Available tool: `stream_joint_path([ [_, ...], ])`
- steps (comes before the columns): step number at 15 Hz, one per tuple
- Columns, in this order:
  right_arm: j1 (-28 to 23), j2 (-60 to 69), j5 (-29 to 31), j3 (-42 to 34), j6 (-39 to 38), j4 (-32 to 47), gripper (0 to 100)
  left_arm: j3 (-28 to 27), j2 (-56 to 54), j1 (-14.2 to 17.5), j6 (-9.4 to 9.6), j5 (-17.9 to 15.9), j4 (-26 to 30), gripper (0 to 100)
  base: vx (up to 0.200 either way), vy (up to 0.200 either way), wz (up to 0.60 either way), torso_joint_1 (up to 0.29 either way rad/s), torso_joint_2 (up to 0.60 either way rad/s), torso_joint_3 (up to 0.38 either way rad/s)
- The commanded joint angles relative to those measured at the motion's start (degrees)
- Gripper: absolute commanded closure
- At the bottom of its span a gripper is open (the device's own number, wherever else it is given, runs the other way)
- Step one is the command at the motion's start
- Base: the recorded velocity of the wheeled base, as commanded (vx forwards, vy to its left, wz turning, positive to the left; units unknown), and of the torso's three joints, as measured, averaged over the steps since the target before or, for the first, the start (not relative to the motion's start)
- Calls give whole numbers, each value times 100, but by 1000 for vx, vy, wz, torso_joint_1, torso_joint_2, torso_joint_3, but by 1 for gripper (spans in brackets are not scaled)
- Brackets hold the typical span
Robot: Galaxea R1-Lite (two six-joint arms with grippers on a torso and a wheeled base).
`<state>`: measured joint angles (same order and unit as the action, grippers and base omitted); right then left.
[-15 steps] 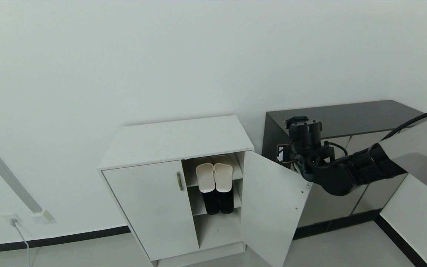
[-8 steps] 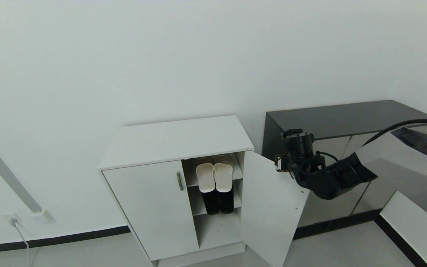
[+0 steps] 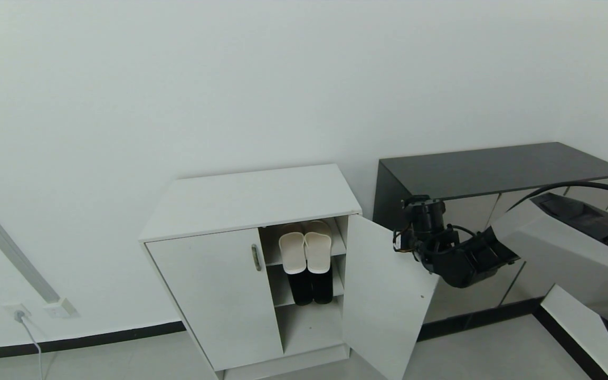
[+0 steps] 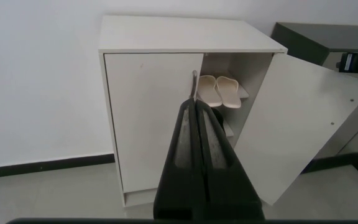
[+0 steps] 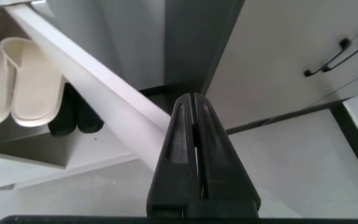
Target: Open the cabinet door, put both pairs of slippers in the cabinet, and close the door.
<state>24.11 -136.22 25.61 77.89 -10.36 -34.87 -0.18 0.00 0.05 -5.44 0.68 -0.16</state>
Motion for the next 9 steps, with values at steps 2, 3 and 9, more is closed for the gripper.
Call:
stream_joint_path([
  [2, -3, -28, -83, -19, -27, 6, 100, 1, 9, 4, -1, 2, -2, 100, 0, 0, 0, 0, 0, 0],
  [3, -3, -36, -92, -19, -27, 15, 100, 1, 0, 4, -1, 2, -2, 100, 0, 0, 0, 0, 0, 0],
  [9, 138, 139, -92, -248, -36, 24, 100, 1, 9, 4, -1, 2, -2, 100, 0, 0, 0, 0, 0, 0],
])
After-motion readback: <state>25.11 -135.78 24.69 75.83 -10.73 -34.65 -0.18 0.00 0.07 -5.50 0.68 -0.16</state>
